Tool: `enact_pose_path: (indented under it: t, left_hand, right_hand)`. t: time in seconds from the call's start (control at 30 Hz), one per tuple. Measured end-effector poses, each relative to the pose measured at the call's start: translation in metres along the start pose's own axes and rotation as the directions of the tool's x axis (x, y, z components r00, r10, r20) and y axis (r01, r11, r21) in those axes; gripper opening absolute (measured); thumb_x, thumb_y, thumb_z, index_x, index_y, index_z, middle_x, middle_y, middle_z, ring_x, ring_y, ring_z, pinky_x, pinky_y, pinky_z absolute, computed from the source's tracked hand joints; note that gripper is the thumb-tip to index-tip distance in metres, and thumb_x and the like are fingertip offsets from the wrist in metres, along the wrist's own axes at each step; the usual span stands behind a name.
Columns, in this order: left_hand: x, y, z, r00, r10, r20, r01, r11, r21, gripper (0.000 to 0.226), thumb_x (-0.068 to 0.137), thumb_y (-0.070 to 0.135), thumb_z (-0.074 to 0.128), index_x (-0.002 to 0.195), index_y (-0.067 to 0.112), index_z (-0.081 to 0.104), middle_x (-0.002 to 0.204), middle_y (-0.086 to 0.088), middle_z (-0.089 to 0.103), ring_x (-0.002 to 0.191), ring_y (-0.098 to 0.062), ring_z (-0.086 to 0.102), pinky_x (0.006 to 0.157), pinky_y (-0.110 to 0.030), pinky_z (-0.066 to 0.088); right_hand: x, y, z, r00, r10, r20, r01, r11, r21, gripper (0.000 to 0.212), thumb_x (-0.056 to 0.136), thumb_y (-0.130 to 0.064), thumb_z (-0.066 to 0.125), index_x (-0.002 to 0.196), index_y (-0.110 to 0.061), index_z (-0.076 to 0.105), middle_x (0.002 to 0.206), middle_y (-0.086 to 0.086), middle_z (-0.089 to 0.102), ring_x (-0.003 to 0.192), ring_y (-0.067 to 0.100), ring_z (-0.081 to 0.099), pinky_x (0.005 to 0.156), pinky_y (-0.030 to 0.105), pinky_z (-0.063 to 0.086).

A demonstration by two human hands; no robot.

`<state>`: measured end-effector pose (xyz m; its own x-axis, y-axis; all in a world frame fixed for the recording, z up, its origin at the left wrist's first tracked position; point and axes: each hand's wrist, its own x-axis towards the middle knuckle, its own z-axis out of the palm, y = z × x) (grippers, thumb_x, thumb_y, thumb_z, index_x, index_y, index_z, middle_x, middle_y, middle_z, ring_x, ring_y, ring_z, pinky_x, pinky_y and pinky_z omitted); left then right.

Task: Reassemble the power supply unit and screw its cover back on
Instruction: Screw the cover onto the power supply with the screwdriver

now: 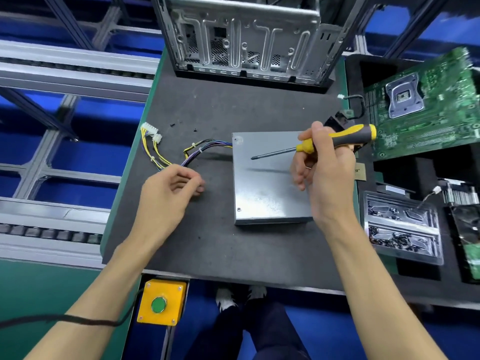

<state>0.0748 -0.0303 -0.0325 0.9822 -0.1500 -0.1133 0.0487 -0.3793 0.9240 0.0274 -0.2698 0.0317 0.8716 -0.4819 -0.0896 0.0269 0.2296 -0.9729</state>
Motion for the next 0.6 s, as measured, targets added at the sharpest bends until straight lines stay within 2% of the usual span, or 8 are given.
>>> enact_pose_path:
  t: [0.07,0.13,0.3,0.5,0.6]
  left_hand:
    - [-0.005,0.010,0.001,1.000,-0.007,0.022,0.011,0.985,-0.170,0.008,0.089,0.009,0.075,0.086,0.016,0.074,0.080,-0.003,0.076,0.076,-0.020,0.075,0.077,-0.027,0.061]
    - [-0.010,0.021,0.002,0.998,-0.031,0.053,0.045,0.955,-0.292,0.004,0.084,0.015,0.079,0.085,0.019,0.078,0.080,-0.002,0.075,0.073,-0.018,0.072,0.075,-0.027,0.060]
    - [-0.016,0.042,0.003,0.984,-0.103,0.143,0.161,0.861,-0.483,0.015,0.074,0.016,0.081,0.089,0.015,0.083,0.078,-0.004,0.072,0.072,-0.016,0.068,0.077,-0.026,0.059]
    - [-0.025,0.052,0.009,0.981,-0.094,0.169,0.169,0.837,-0.520,0.019,0.086,-0.002,0.070,0.090,0.012,0.082,0.090,-0.014,0.076,0.088,-0.026,0.073,0.078,-0.032,0.061]
    - [-0.028,0.054,0.014,0.981,-0.096,0.166,0.167,0.854,-0.493,0.020,0.086,-0.005,0.072,0.093,0.011,0.082,0.086,-0.015,0.076,0.081,-0.025,0.073,0.078,-0.030,0.060]
  right_hand:
    - [-0.003,0.000,-0.001,0.999,0.027,0.022,-0.028,0.999,0.040,0.030,0.099,-0.034,0.052,0.072,-0.025,0.062,0.049,0.001,0.044,0.041,0.017,0.039,0.040,0.019,0.029]
    - [-0.006,0.000,-0.001,0.996,0.066,0.061,-0.071,0.993,0.092,0.029,0.098,-0.034,0.054,0.071,-0.025,0.062,0.049,0.001,0.043,0.041,0.017,0.038,0.041,0.019,0.029]
    - [-0.013,0.000,-0.001,0.982,0.137,0.127,-0.162,0.964,0.212,0.024,0.096,-0.032,0.055,0.075,-0.021,0.063,0.051,0.002,0.042,0.041,0.016,0.038,0.041,0.020,0.028]
    - [-0.018,0.002,-0.002,0.979,0.176,0.103,-0.197,0.949,0.246,0.029,0.096,-0.033,0.054,0.070,-0.025,0.066,0.052,0.001,0.041,0.042,0.016,0.037,0.042,0.019,0.028]
    - [-0.022,0.002,-0.002,0.976,0.186,0.111,-0.208,0.949,0.236,0.029,0.095,-0.034,0.055,0.070,-0.025,0.066,0.053,0.001,0.042,0.043,0.016,0.038,0.042,0.020,0.029]
